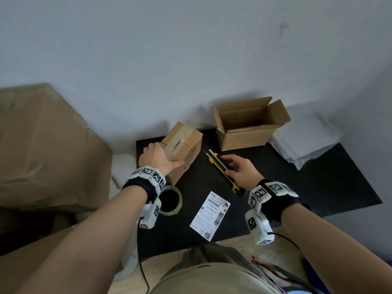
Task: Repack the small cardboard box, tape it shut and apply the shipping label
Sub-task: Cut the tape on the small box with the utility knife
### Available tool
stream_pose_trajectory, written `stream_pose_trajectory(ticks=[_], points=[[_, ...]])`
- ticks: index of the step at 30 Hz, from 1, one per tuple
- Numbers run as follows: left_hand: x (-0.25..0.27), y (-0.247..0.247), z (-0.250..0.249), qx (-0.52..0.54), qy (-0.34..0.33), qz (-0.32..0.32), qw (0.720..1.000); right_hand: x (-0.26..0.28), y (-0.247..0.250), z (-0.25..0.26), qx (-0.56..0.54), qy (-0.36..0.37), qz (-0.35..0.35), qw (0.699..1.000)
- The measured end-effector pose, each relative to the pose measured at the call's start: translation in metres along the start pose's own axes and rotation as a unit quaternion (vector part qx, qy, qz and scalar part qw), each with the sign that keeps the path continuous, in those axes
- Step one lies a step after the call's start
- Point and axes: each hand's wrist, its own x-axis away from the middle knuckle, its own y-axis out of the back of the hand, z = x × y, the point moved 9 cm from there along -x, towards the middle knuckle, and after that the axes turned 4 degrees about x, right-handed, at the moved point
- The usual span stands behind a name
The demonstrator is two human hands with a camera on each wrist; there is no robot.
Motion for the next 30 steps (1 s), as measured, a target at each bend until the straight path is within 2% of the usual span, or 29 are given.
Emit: stream_pose_trajectory(ticks=[3,5,9,12,14,15,16,18,20,22,25,30], points=[[0.005,-0.002,-0.001,-0.012,0.029,-0.001,1.0,-0.003,-0.004,0.003,0.002,0.001,0.009,1.0],[0.008,-0.004,-0.006,-0.027,0.012,0.003,1.0,-0.005,-0.006,0.005,0.001,0.005,0.012,1.0],[0.005,0.001,-0.011,-0.019,-0.064,0.022,0.997,-0.006,-0.007,0.004,-0.003,0.002,0.008,1.0],[0.001,0.014,-0.017,-0.091,-0.173,0.042,0.98,-0.006,-0.006,0.0,-0.009,-0.006,0.007,1.0],[0.004,0.014,-0.025,-0.185,-0.248,0.09,0.947,-0.006,-0.007,-0.002,-0.01,-0.009,0.008,1.0],[0.006,0.014,-0.031,-0.235,-0.296,0.11,0.919,-0.006,-0.008,-0.003,-0.012,-0.01,0.008,1.0],[0.011,0.012,-0.039,-0.288,-0.357,0.114,0.881,-0.006,-0.008,-0.004,-0.015,-0.01,0.007,1.0],[0.021,0.0,-0.05,-0.388,-0.469,0.113,0.785,-0.005,-0.008,-0.008,-0.018,-0.013,0.003,1.0],[0.024,-0.01,-0.057,-0.44,-0.52,0.112,0.724,-0.003,-0.008,-0.012,-0.023,-0.019,-0.003,1.0],[0.025,-0.021,-0.06,-0.478,-0.536,0.125,0.684,0.0,-0.007,-0.015,-0.024,-0.026,-0.005,0.999],[0.02,-0.026,-0.063,-0.49,-0.539,0.135,0.671,0.001,-0.006,-0.017,-0.023,-0.028,-0.003,0.999],[0.013,-0.018,-0.066,-0.474,-0.515,0.156,0.697,0.002,-0.003,-0.018,-0.022,-0.034,-0.015,0.999]])
